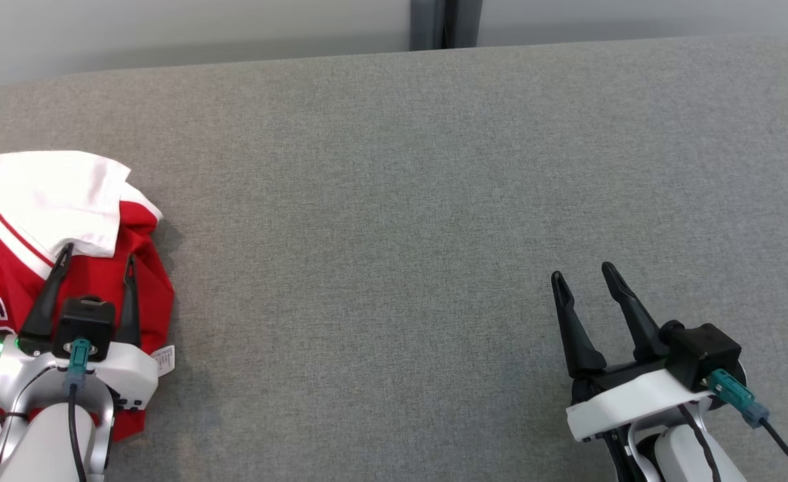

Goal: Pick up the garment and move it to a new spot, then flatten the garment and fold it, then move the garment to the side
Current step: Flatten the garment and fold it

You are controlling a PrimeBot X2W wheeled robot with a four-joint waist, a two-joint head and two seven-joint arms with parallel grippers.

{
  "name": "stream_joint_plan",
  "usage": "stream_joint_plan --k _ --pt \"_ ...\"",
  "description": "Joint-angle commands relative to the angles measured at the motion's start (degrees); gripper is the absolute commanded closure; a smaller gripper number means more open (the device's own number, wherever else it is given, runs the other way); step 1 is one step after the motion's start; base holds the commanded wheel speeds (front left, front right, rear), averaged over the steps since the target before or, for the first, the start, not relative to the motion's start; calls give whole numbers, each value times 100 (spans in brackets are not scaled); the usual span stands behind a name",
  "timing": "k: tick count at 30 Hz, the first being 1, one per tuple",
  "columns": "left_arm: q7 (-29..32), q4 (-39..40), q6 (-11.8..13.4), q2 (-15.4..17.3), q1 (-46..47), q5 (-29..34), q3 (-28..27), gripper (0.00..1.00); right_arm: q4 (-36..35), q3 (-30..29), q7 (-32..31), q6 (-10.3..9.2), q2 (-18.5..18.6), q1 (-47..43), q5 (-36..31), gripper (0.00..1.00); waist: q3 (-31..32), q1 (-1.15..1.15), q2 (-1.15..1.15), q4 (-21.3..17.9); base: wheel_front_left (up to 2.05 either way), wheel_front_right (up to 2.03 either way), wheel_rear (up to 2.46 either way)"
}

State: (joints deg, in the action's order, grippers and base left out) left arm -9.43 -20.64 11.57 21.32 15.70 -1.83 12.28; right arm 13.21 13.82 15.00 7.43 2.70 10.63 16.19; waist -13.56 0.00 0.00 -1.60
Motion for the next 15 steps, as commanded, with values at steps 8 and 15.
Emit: stream_joint_plan --k 8,15 --pt "33 -176 93 108 271 -45 -71 100 -49 1 26 11 38 20 66 0 -39 0 0 -182 0 0 0" --pt "-119 67 149 89 261 -302 -258 100 -27 -22 26 11 37 -19 60 0 -37 0 0 -212 0 0 0"
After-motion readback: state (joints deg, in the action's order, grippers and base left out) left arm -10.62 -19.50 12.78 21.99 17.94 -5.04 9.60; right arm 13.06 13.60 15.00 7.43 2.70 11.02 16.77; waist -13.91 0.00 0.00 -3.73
